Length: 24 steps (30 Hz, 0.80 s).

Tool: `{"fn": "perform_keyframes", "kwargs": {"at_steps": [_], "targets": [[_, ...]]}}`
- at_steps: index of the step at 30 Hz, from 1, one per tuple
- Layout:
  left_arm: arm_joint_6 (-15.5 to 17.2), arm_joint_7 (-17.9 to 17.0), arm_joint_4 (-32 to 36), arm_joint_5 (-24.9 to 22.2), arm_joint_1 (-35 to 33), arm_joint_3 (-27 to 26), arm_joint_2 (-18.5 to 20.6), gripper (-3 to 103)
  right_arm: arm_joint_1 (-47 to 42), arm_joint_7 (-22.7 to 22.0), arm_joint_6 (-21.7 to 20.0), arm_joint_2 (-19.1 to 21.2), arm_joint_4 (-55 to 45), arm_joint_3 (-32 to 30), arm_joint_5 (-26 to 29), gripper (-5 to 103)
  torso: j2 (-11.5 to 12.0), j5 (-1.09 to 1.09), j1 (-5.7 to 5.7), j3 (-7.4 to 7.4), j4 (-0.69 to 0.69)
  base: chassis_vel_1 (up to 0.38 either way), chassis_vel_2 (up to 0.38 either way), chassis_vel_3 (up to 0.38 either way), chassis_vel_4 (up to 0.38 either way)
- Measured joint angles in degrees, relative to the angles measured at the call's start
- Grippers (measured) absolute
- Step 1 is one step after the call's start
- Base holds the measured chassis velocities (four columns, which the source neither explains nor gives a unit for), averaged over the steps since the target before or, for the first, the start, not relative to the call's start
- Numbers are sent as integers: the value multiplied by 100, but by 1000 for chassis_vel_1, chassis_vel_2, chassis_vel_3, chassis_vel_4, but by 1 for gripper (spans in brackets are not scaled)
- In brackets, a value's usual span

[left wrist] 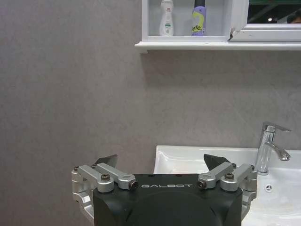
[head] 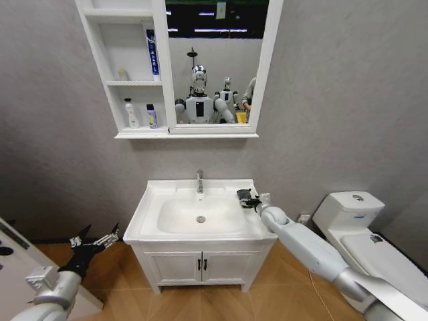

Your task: Move facial cleanser and shampoo from washbasin to cabinet, then wipe washbasin with towel.

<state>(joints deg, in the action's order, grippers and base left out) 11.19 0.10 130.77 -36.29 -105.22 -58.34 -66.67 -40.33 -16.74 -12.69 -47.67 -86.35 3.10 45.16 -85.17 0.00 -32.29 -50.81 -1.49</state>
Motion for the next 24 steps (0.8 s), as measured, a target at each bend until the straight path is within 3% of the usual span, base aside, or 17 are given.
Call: {"fn": "perform_keyframes", "kwargs": {"at_steps": [4,6,7,8,10,11,13,14,16,18,20,21,23,24], "targets": [[0,-1,0,0,0,0,0,100,-838,86,109,330,-626,-675,-270,100,0,0,0,0,-2,0,0,0,0],[0,0,0,0,0,0,0,100,-2260,185,467,763,-1551,-1785,-493,100,0,1,1,0,-4,0,0,0,0],[0,0,0,0,0,1,0,100,-2761,218,591,817,-1797,-2215,-599,100,-1,-4,1,1,-2,0,0,0,0],[0,0,0,0,0,1,0,100,-2761,218,591,817,-1797,-2215,-599,100,-1,-4,1,1,-2,0,0,0,0],[0,-2,0,0,0,-1,0,100,-4337,375,870,762,-2419,-3444,-890,100,-1,4,2,0,-5,0,0,0,0],[0,-2,0,0,0,-1,0,100,-4337,375,870,762,-2419,-3444,-890,100,-1,4,2,0,-5,0,0,0,0],[0,-3,-1,0,0,0,0,100,-5613,514,1110,341,-3005,-4394,-1020,100,-1,0,2,1,-5,0,0,0,0],[0,-3,-1,0,0,0,0,100,-5613,514,1110,341,-3005,-4394,-1020,100,-1,0,2,1,-5,0,0,0,0],[0,-2,-1,0,0,0,0,100,-6378,550,1285,-155,-3404,-4967,-1155,100,-1,0,2,1,-4,0,0,0,0],[0,-2,-1,0,0,-1,0,100,-6616,565,1351,-338,-3551,-5125,-1207,100,-1,0,2,1,-4,0,0,0,0],[0,-1,-1,0,0,0,1,100,-7263,590,1601,-907,-3980,-5483,-1382,100,-1,-2,2,1,-2,0,0,0,0],[0,-1,-1,0,0,0,1,100,-7263,590,1601,-907,-3980,-5483,-1382,100,-1,-2,2,1,-2,0,0,0,0],[0,-3,0,0,1,0,-1,100,-7658,576,1823,-1516,-4300,-5649,-1556,100,-1,-2,2,0,-3,0,0,0,0],[0,-3,0,0,1,0,-1,100,-7658,576,1823,-1516,-4300,-5649,-1556,100,-1,-2,2,0,-3,0,0,0,0]]}}
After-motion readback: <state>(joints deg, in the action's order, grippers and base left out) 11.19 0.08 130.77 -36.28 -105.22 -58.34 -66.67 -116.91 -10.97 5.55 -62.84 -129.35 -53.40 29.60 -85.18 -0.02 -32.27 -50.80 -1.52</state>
